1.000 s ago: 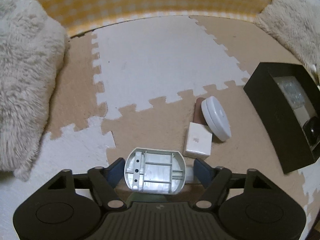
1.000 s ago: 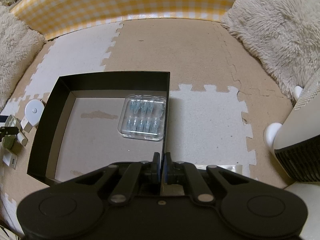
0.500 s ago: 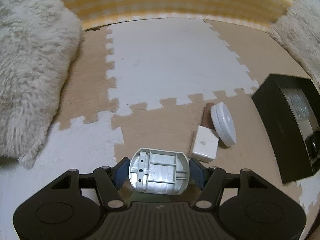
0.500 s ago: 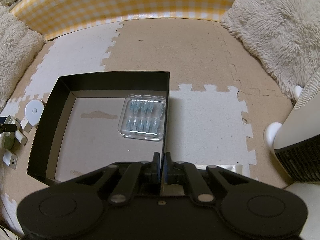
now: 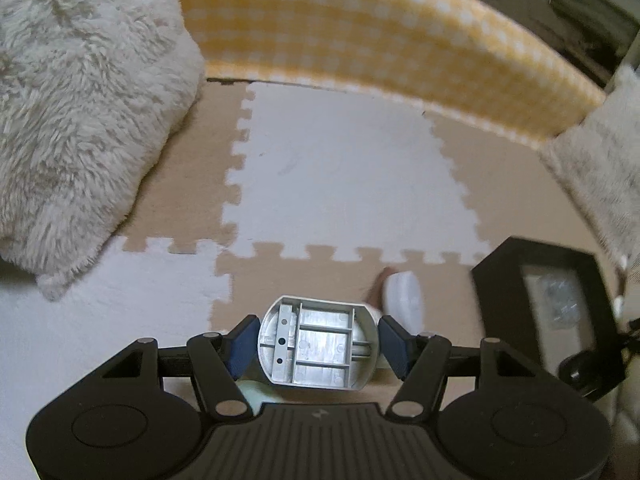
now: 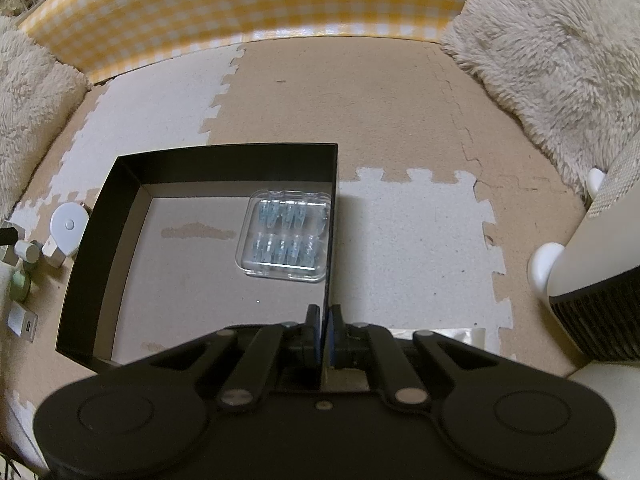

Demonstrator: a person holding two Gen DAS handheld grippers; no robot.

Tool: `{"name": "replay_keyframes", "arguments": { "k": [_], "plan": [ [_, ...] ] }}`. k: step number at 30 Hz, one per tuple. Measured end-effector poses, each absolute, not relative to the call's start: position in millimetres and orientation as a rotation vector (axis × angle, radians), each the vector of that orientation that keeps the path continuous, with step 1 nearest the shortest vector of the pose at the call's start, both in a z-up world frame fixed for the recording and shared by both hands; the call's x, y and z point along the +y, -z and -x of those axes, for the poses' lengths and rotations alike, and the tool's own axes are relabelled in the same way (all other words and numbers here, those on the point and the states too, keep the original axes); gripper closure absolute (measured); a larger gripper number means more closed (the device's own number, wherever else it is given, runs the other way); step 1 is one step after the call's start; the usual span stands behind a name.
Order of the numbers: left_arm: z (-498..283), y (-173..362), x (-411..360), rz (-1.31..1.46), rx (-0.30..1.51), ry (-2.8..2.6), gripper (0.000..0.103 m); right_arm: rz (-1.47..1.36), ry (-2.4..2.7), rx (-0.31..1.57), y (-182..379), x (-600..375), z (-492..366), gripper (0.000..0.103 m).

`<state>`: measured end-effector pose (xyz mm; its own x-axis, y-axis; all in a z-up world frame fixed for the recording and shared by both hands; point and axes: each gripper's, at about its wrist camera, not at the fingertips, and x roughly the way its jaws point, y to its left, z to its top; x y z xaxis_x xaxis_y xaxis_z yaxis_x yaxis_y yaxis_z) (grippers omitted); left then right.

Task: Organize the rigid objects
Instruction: 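Lift the white plastic frame with the left gripper toward the tray, then lower the white frame into the black tray and open the left gripper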

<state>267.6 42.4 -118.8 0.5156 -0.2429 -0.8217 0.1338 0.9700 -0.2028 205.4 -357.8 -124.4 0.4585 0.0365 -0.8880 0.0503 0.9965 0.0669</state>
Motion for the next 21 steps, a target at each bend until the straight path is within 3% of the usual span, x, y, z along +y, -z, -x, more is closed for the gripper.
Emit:
{"name": "replay_keyframes", "arguments": {
  "k": [21],
  "plan": [
    [-224,88,-114,0.215,0.905,0.467,0.038,-0.127,0.022,1.055,117,-363,-212,0.1]
  ]
}}
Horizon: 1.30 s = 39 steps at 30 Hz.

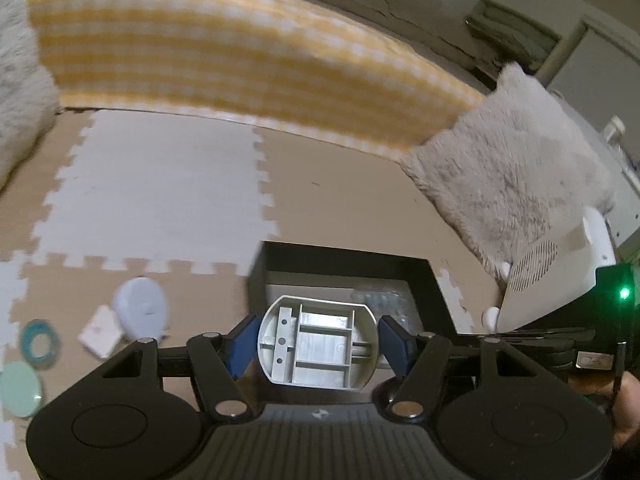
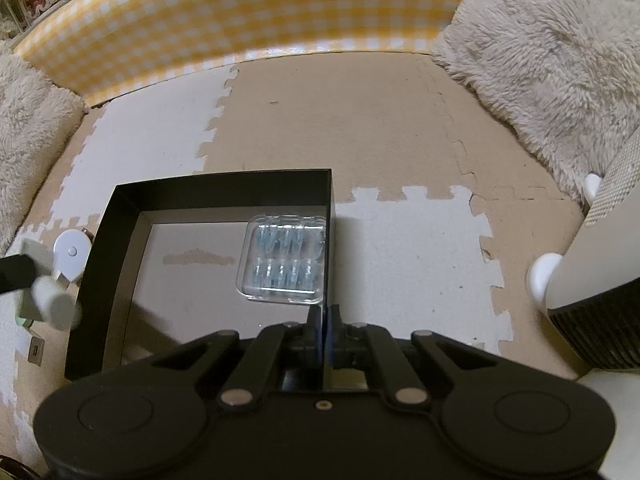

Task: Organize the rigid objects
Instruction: 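Lower the white frame into the black tray and open the left gripper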

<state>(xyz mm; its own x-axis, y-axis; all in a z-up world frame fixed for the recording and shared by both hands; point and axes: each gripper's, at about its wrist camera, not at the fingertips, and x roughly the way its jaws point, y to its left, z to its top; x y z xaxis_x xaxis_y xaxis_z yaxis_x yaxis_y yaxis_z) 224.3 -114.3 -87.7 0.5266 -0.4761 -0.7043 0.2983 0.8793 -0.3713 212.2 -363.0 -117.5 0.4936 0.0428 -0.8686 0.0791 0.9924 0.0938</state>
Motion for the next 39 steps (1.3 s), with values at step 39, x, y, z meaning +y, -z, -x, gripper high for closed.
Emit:
{"name": "replay_keyframes", "arguments": {
  "k": [39],
  "plan": [
    [-246,175,-206,0.301,1.124,0.246,0.016,-0.135,0.003,1.046,118,-364,-210,0.099]
  ]
}}
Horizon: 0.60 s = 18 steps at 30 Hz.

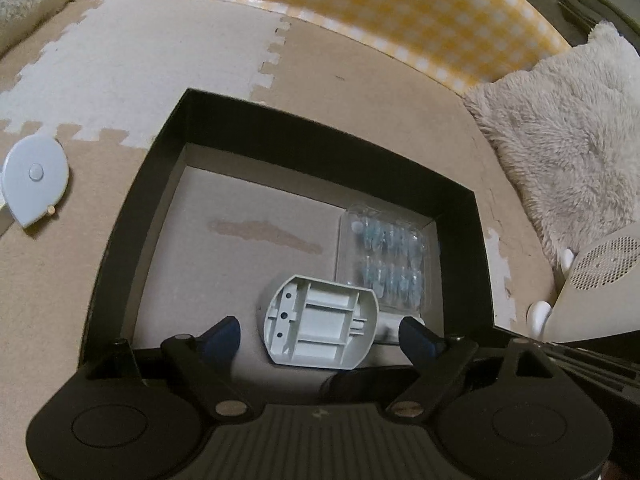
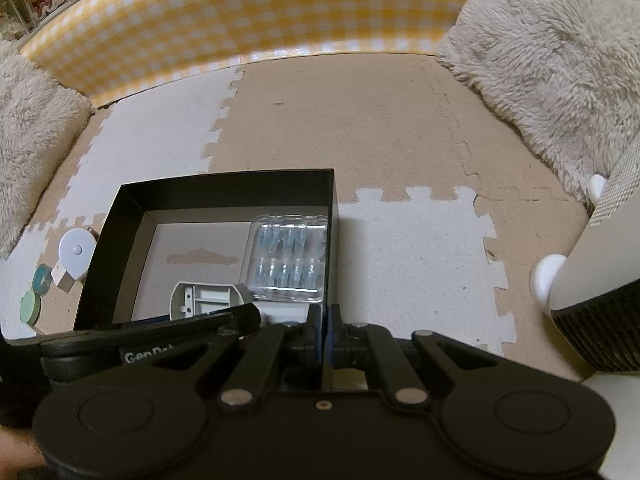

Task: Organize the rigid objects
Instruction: 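Lower the white frame into the black tray and open the left gripper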

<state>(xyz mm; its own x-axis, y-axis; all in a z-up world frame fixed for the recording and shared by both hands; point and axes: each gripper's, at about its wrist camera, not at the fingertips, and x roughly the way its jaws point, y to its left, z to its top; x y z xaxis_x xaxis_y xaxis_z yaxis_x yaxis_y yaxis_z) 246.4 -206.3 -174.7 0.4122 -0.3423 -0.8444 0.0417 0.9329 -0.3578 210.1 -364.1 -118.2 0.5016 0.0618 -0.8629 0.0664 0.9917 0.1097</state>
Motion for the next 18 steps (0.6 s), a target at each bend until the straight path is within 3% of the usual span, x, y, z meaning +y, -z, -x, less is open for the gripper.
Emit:
{"name": "replay_keyframes", "arguments": {
  "k": [14,18],
  "plan": [
    [-245,157,-202,0.331,1.117,0.268,0.016,-0.194,-0.003,1.043,119,-372,-209,0.099],
    [-241,149,-203,0.302,1.079,0.265,0.011,-0.216,-0.006,1.043,120,-375,-208,0.099]
  ]
}}
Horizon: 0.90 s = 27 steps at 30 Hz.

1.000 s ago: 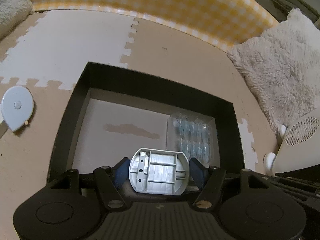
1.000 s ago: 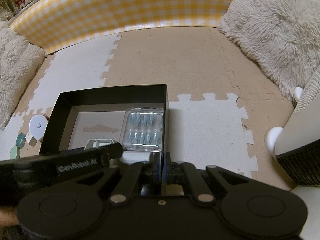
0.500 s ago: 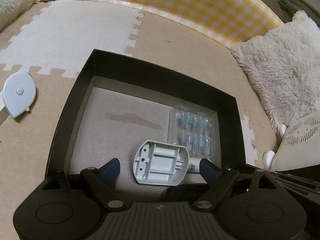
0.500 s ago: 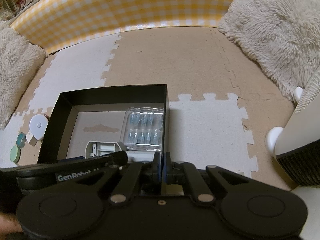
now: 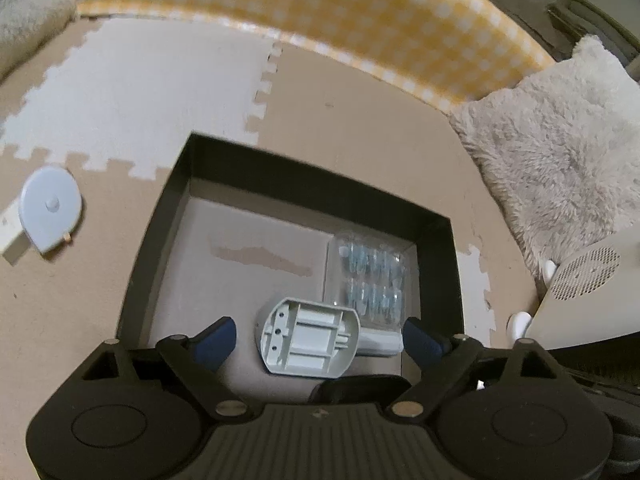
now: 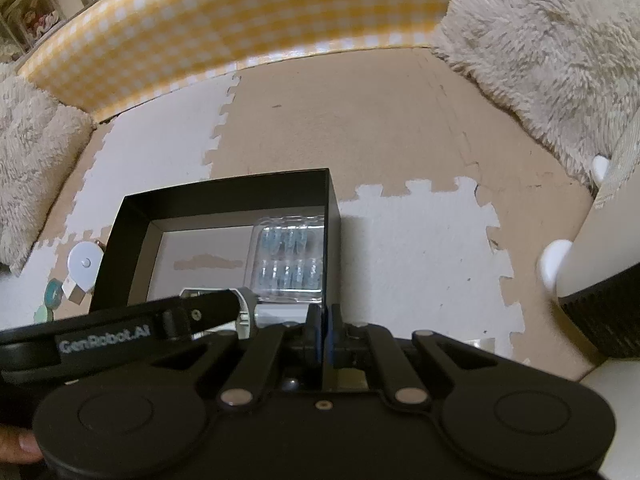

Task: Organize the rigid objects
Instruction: 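Lower the white frame into the black tray and open the left gripper, then move left gripper to the white USB charger and grasp it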

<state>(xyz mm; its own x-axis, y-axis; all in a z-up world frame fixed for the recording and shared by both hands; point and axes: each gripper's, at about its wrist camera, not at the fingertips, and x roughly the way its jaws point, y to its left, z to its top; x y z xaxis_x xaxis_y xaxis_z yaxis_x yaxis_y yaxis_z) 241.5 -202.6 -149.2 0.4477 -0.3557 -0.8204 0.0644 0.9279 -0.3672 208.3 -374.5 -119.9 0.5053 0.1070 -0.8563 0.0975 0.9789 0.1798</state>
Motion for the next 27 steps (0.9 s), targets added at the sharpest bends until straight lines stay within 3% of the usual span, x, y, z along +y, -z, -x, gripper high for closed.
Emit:
{"name": "replay_keyframes", "arguments": {
  "k": [14,27],
  "plan": [
    [-224,117,-200,0.244,1.009,0.303,0.009,-0.258,-0.008,1.042,121,-379,-207,0.099],
    [-206,86,-170,0.158,0.924,0.351,0.0,-0.238,-0.008,1.042,120,-378,-207,0.099]
  ]
}}
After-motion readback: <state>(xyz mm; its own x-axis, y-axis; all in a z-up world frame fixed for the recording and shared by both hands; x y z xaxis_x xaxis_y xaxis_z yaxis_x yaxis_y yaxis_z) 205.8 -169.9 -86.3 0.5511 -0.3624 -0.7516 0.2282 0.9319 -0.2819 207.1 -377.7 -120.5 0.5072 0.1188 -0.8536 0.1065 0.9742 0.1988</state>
